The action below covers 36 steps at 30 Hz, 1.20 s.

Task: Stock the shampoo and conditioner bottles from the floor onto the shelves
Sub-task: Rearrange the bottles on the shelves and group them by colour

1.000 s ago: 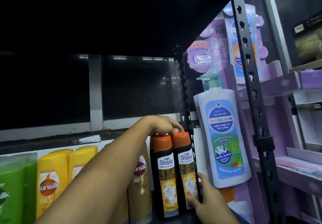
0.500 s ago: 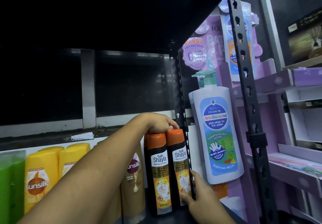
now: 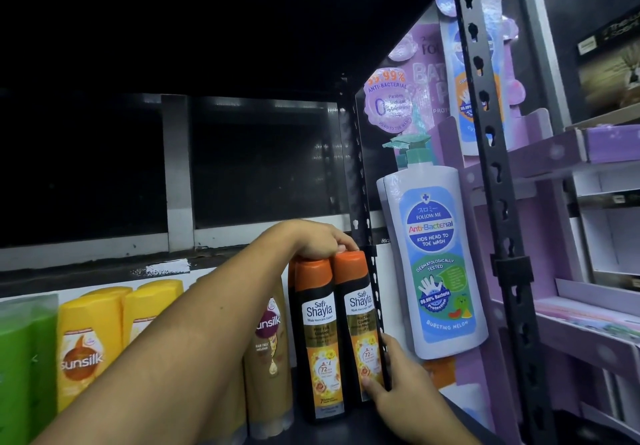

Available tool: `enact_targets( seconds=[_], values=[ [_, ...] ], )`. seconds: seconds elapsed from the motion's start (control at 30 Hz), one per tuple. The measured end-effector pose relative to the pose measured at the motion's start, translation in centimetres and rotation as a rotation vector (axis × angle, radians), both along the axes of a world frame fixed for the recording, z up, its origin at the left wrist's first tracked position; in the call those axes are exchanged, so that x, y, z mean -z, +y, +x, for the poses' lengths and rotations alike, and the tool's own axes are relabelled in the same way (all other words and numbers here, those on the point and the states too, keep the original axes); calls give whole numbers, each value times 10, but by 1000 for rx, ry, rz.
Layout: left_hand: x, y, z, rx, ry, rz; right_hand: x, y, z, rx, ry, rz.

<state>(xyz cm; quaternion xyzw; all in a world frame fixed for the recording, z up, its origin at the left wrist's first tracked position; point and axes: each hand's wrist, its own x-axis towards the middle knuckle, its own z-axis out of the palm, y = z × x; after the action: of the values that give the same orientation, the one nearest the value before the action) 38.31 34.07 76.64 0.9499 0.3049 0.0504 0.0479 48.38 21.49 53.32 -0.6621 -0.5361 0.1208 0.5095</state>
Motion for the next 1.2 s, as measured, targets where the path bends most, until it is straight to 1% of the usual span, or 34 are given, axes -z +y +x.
enact_targets(
  seconds=[0.17,0.23,0.3,0.37,0.47,0.53,0.7,0.77,1.03,1.2],
  values=[
    [2,0,-2,-4,-22,27,0,0,0,5,-25,3],
    [1,-3,-9,11,-83,95,-1,-3,-1,0,-33,5],
    [-1,-8,-21,40,-186,137,-2,-3,-1,-10,-31,11],
    [-2,-14,-34,60,-228,199,-3,-3,-1,-12,-40,14],
    [2,-22,-53,53,-199,431,0,-1,2,-19,-38,37],
    [10,-29,-65,63,-208,541,1,0,3,-19,-41,42],
    [32,-37,-84,47,-44,575,5,3,5,-31,-22,57],
    [38,-36,-84,34,-14,582,6,3,5,-38,-21,62],
    [49,-40,-79,-9,-48,587,11,8,6,-16,-40,82],
    [55,-42,-80,-28,-23,704,11,9,6,-5,-67,87]
  ],
)
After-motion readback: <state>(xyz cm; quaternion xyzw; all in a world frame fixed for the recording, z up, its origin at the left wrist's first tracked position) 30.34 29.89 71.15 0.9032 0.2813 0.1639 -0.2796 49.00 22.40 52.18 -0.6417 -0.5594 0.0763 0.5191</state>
